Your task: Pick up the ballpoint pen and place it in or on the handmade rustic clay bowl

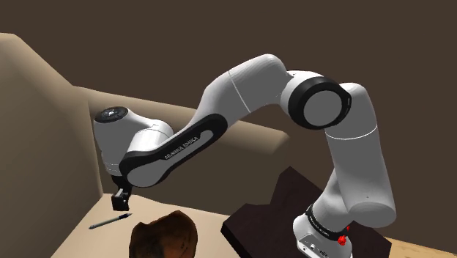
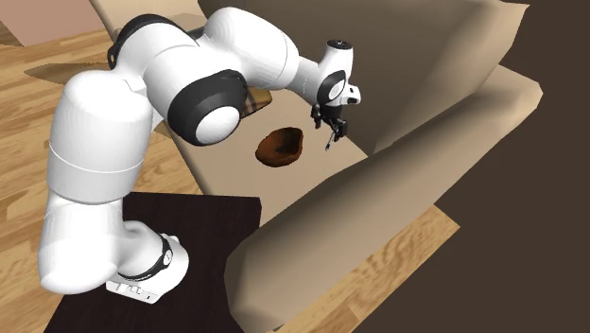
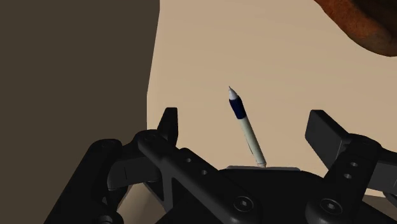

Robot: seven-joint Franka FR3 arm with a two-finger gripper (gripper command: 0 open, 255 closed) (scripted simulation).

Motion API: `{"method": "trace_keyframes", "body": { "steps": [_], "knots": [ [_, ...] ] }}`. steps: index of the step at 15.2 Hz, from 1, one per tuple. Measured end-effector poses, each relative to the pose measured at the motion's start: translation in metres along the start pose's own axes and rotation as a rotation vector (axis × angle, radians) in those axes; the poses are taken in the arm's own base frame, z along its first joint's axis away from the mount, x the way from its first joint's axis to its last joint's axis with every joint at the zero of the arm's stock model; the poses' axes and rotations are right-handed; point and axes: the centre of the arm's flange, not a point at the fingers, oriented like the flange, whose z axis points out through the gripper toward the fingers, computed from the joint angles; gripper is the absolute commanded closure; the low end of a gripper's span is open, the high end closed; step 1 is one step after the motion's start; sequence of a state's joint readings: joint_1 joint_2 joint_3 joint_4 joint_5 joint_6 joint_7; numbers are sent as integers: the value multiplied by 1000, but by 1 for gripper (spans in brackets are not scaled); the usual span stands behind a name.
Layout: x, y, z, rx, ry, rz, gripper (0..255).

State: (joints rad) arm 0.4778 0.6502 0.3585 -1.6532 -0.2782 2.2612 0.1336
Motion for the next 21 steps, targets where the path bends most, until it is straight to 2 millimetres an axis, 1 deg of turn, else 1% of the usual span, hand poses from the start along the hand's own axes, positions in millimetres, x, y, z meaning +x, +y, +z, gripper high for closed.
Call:
{"method": "trace_keyframes", "body": {
  "steps": [2,8,9,18,19,20,21],
  "knots": [
    [-1,1,8,0,0,0,0],
    [0,1,10,0,0,0,0],
    [0,1,10,0,0,0,255],
    [0,1,10,0,0,0,255],
    [0,1,10,0,0,0,0],
    [0,1,10,0,0,0,0],
    [7,-2,13,-5,-3,-21,0]
  ]
}}
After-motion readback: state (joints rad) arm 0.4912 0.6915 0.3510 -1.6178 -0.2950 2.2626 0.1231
